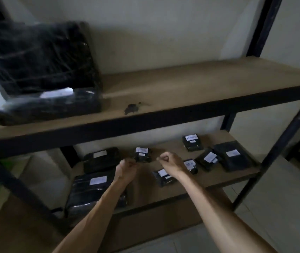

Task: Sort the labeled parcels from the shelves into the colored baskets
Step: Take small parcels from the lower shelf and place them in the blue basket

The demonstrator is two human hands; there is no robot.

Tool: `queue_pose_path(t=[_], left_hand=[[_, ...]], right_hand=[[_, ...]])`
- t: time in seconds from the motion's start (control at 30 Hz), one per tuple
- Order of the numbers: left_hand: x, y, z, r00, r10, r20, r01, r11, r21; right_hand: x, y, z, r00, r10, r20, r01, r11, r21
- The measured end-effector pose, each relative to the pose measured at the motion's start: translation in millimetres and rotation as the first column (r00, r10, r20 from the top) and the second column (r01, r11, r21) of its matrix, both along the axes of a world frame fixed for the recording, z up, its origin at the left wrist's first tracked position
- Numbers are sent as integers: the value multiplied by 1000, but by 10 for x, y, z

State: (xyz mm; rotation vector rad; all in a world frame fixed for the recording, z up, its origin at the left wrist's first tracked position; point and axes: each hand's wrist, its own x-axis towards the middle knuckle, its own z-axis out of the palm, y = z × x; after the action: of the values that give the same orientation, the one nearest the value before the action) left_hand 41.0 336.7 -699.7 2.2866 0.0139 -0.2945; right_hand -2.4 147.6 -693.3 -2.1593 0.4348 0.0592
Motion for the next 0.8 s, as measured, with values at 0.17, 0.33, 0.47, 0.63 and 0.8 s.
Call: queue_pose_path(t=[0.17, 0.33, 0.47, 0.63, 0.8], left_hand=[[733, -304, -641, 987, -32, 160, 9, 989, 147], [1126, -418, -1135, 979, -76, 189, 30, 971, 236], [1169, -370, -1138, 979, -48, 197, 12, 984, 180], [1152, -261, -1071, 982, 146, 122, -118, 970, -213], [832, -243, -950, 980, 191, 53, -134, 834, -535]], right_hand=[[831, -77, -692, 990, 84, 111, -66, 985, -160], [1340, -15, -1170, 981, 193, -3, -176, 886, -430], [1423, -54, -1261, 978, 211, -2, -184, 852, -490], [1283, -169, -1188, 965, 154, 212, -125, 982, -143], [1179, -245, -1094, 926, 34, 377, -184, 911, 369]])
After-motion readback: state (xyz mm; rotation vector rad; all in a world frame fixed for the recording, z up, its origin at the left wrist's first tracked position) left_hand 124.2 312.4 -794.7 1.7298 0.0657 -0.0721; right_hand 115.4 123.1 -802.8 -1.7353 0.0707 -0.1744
